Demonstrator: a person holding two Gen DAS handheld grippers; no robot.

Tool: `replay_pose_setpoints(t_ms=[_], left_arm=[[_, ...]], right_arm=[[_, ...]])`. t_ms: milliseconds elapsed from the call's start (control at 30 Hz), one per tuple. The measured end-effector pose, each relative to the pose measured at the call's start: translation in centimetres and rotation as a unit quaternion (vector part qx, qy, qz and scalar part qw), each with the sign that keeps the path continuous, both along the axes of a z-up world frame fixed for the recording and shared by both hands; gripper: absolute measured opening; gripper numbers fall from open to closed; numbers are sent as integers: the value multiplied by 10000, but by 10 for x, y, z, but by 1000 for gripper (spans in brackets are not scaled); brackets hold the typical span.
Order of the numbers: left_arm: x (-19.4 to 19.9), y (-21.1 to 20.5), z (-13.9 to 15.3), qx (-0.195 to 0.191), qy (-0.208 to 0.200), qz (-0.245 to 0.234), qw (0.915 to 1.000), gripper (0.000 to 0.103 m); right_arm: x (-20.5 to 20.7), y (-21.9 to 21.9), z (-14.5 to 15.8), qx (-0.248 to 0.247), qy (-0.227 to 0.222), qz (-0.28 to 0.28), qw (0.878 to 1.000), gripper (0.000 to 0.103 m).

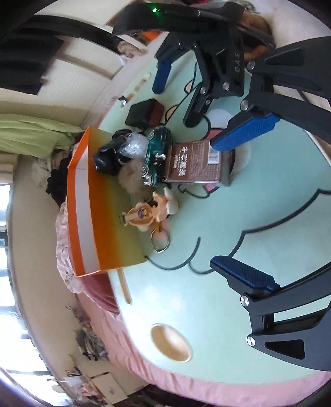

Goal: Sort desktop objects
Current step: 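Lower the brown card box onto the table with the left tool, release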

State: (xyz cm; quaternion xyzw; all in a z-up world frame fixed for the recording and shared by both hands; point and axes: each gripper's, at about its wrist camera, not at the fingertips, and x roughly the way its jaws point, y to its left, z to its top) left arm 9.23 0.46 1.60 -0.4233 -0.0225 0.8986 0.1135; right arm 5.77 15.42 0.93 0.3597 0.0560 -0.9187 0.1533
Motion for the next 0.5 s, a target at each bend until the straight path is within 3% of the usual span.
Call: replay_pose_setpoints(t_ms=[33,100,133,500], left_arm=[[-3,2,-8,10,-183,-10,9998,89],[-5,10,-15,-461,9,72,9989,100],[-6,13,-18,-507,41,151,9986,102],[-9,13,-37,-398,49,332,9986,103]], right_arm=[[0,0,0,-2,2,0,10000,103],[1,-1,1,14,11,2,10000,103],[1,-1,0,28,10,0,10000,103],[3,-3,1,70,41,7,10000,103]])
